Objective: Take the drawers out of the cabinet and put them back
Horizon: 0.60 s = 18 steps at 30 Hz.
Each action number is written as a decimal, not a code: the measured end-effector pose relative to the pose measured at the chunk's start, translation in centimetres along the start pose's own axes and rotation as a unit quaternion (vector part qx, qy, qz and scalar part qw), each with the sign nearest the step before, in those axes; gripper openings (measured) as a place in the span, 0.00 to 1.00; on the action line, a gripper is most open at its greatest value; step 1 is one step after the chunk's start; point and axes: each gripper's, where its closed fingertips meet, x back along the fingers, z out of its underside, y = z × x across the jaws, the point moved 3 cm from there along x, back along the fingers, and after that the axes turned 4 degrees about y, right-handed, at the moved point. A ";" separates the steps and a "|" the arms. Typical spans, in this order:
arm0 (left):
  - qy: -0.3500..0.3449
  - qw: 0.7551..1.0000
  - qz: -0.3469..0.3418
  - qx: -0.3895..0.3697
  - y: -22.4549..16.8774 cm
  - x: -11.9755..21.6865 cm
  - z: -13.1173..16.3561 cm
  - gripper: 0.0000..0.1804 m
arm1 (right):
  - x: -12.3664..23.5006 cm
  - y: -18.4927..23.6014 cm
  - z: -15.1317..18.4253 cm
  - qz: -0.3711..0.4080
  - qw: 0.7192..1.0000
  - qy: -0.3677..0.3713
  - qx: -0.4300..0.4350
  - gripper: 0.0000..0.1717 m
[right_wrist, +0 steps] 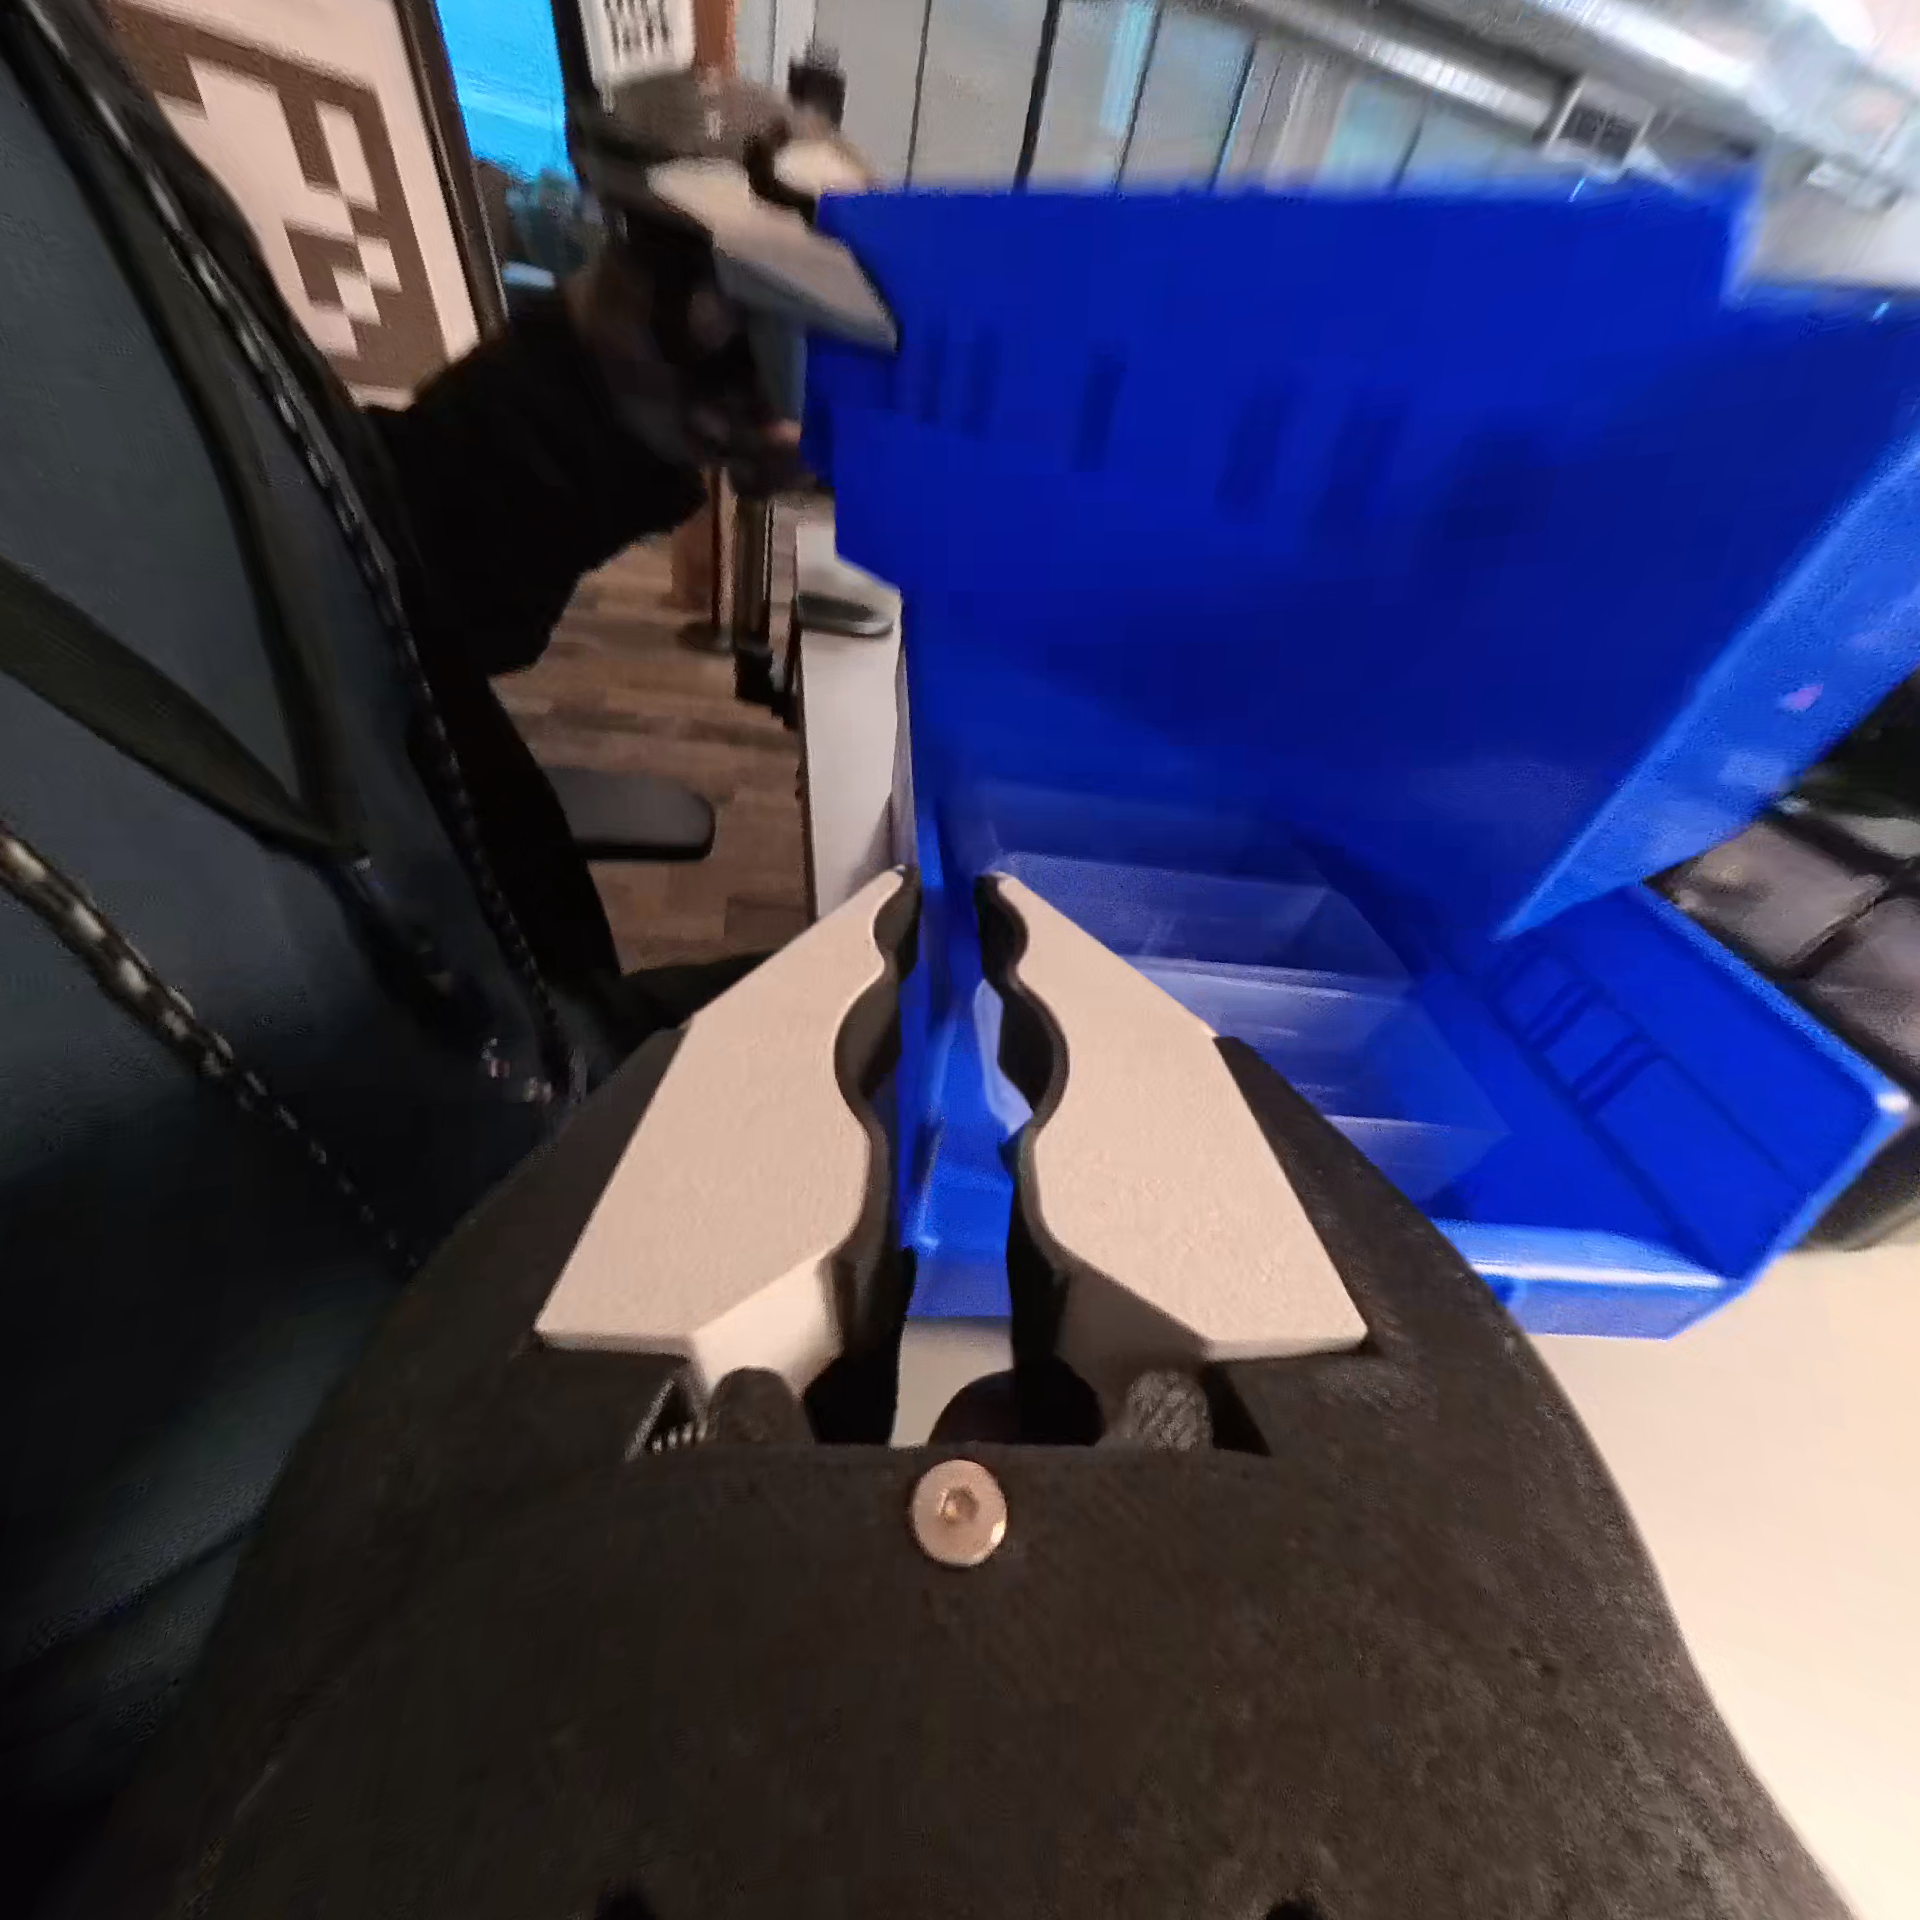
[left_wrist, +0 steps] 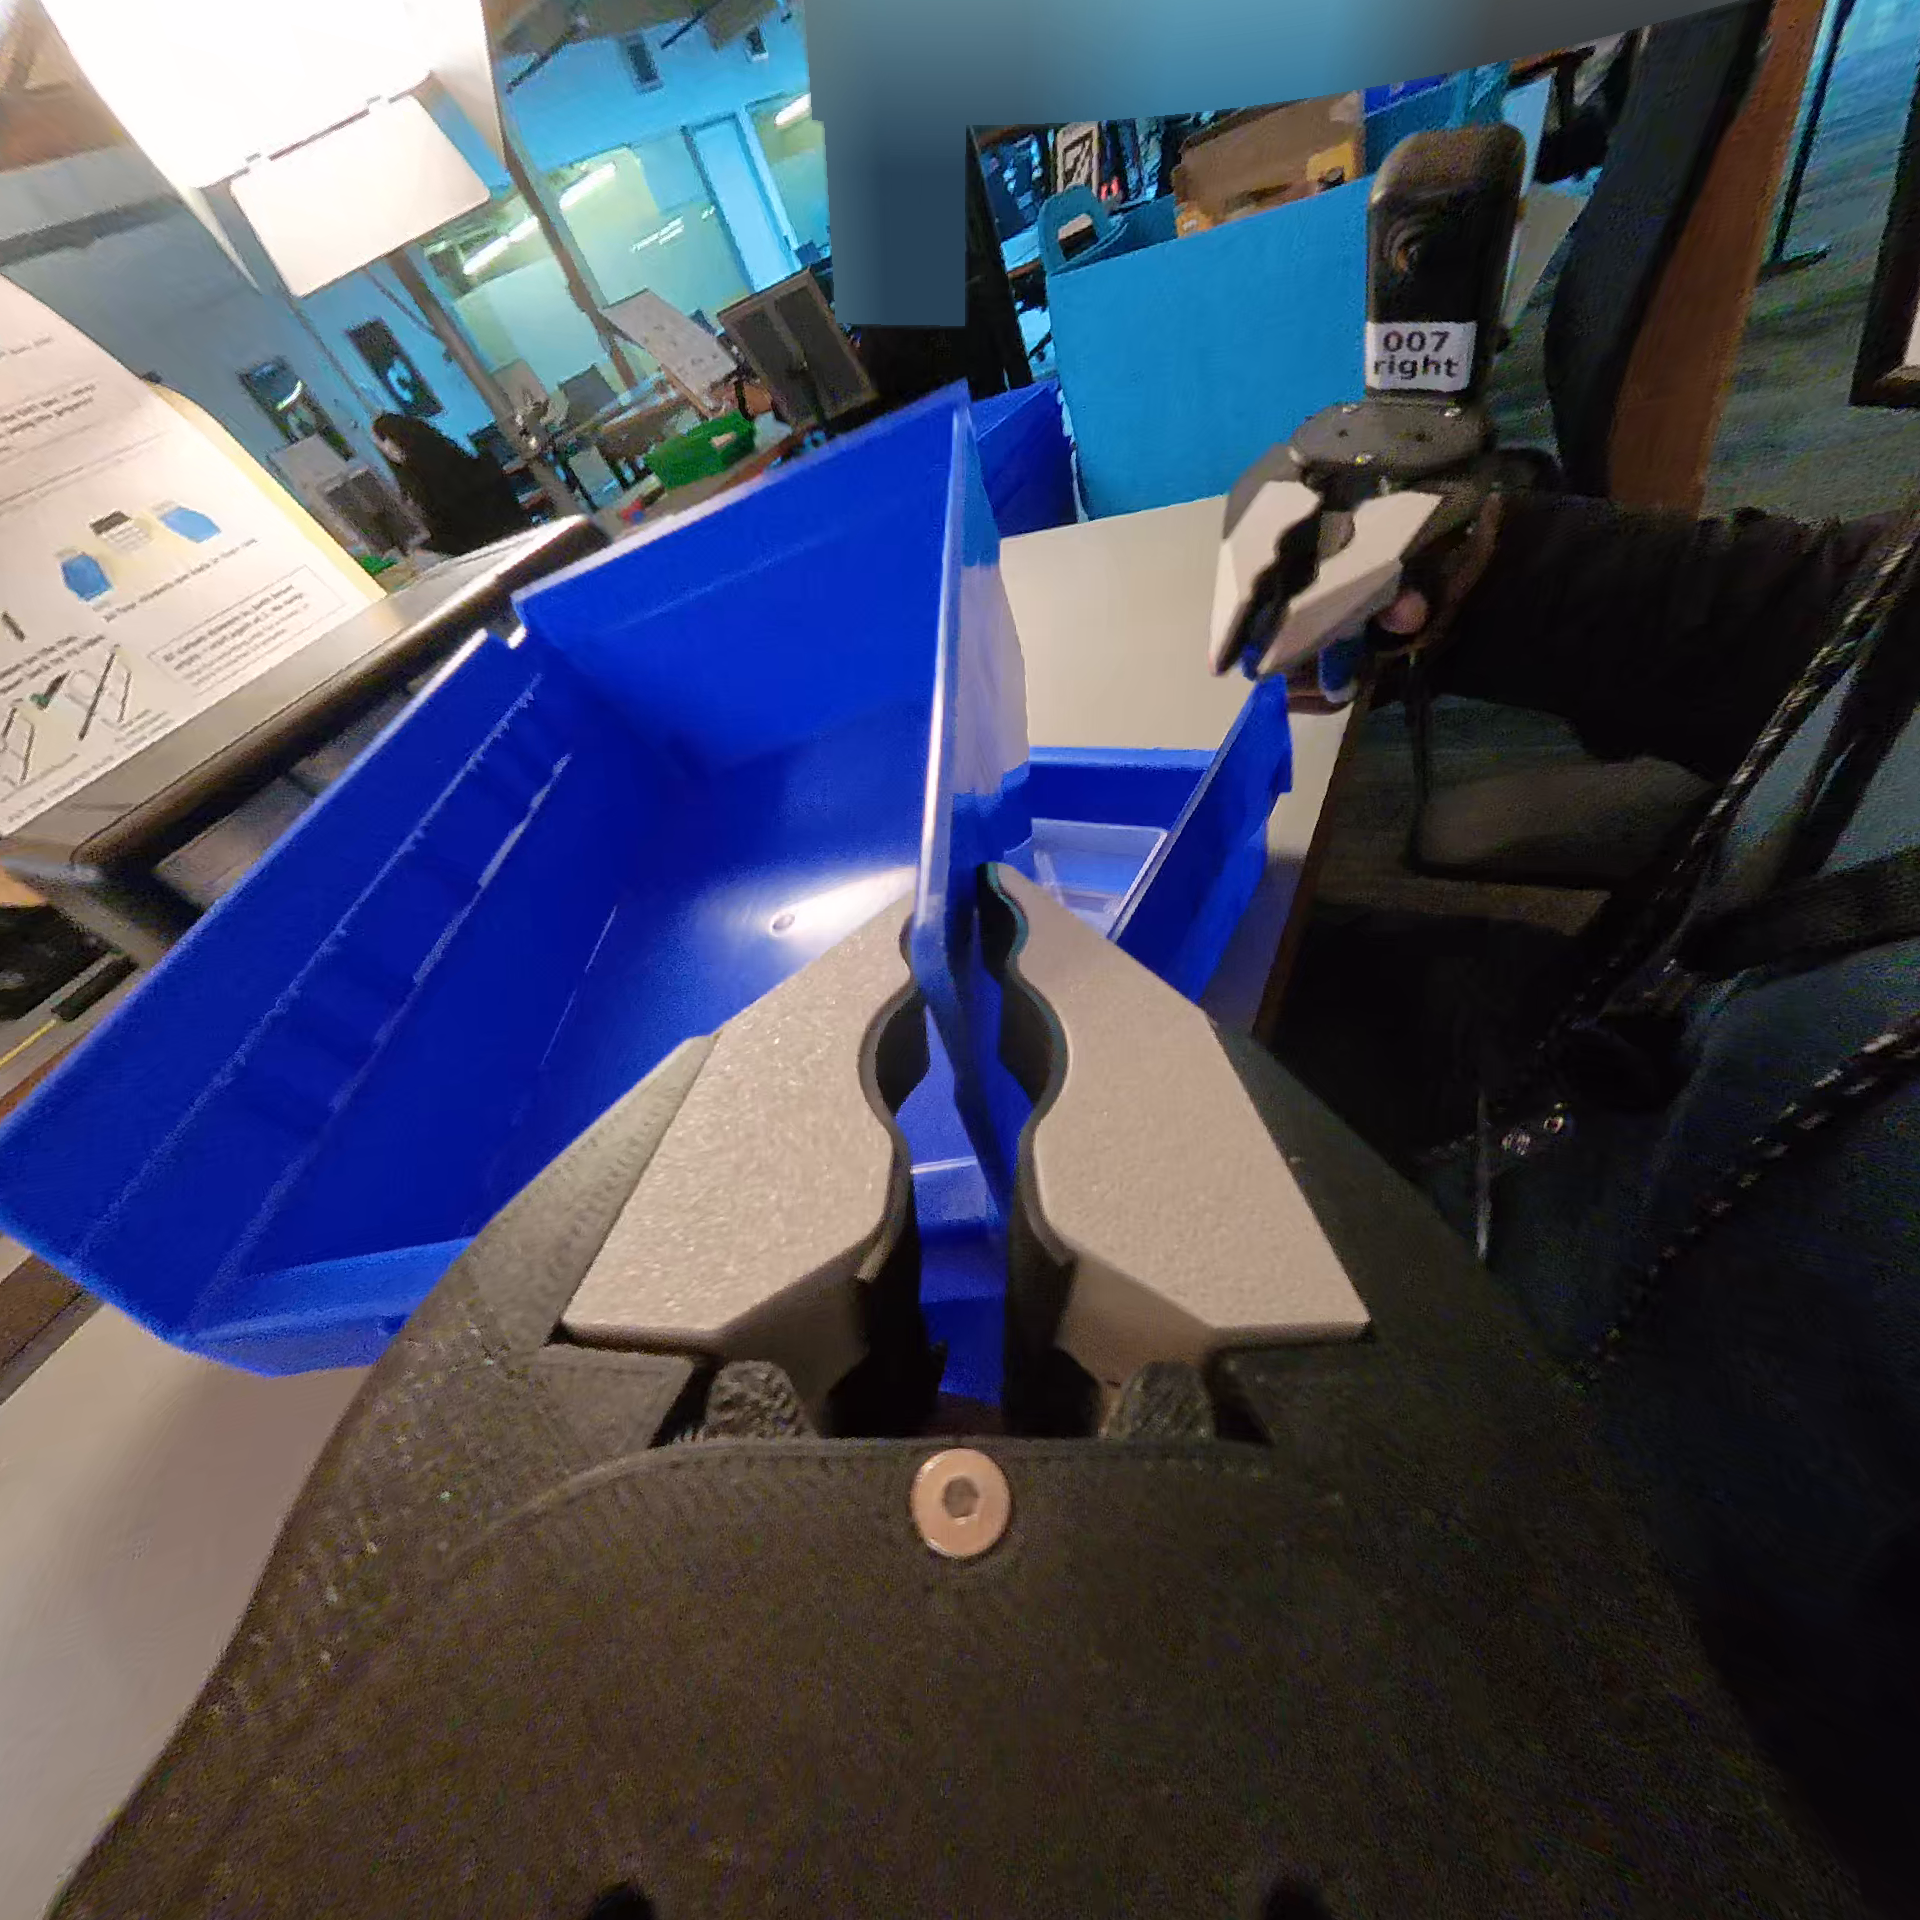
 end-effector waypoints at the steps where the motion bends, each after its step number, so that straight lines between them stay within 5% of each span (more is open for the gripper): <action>1: -0.008 1.000 0.002 -0.003 -0.2 -0.2 -0.2 0.02 | 0.7 -0.4 -0.8 0.018 1.000 -0.018 0.004 0.09; 6: -0.032 0.999 0.027 0.012 -0.8 -1.1 -1.0 0.04 | 3.4 -1.9 -4.2 0.096 0.992 -0.047 0.059 0.12; 10: -0.055 0.997 0.040 0.033 -0.7 -0.7 -1.6 0.24 | 4.1 -2.7 -7.4 0.113 0.988 -0.053 0.089 0.14; 14: -0.083 0.993 0.026 0.080 0.7 2.4 -1.8 0.36 | 3.9 -4.6 -9.3 0.111 0.986 -0.006 0.121 0.19; 18: -0.100 0.975 -0.019 0.197 4.2 6.4 -0.1 0.38 | 4.1 -6.6 -11.7 0.087 0.986 0.027 0.137 0.22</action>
